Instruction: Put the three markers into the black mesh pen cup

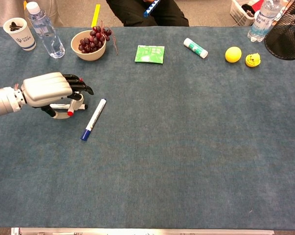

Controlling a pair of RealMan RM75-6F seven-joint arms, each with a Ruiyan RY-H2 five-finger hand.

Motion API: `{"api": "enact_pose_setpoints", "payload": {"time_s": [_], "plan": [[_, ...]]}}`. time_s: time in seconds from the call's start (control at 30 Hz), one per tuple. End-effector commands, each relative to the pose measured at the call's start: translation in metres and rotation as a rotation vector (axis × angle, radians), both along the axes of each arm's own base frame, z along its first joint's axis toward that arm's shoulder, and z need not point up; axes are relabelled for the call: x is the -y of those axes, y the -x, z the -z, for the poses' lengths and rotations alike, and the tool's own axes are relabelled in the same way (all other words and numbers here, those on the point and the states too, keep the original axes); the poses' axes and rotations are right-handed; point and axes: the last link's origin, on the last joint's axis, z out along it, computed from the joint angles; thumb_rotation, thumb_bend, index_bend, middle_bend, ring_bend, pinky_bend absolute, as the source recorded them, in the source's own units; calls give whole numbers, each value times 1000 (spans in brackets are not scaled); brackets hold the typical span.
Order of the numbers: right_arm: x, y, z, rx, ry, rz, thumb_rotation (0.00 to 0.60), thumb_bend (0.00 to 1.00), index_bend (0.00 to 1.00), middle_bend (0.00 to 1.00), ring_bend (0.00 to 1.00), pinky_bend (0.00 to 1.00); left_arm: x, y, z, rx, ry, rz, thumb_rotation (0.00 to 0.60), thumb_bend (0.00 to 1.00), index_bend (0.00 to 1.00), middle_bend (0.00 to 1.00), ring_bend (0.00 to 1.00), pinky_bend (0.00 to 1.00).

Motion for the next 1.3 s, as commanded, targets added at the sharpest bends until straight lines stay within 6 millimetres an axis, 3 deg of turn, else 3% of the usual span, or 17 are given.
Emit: {"api": "enact_pose_setpoints", "payload": {"time_s": [0.03, 1.0, 1.3], "plan": [[0, 0, 0, 0, 0, 1, 600, 357, 503, 447, 336, 294, 0, -1, 1, 3, 2, 2, 600, 236, 522, 204, 192, 211], [-4, 7, -6, 5, 17, 14, 600, 359, 512, 447, 340, 294, -6, -12, 6, 10, 9, 5, 600, 236, 577, 219, 192, 211], [-3, 7, -5, 3, 14, 10, 600, 360, 513, 448, 343, 294, -7, -16, -2, 64, 8, -40, 600, 237, 587, 230, 192, 212]]}}
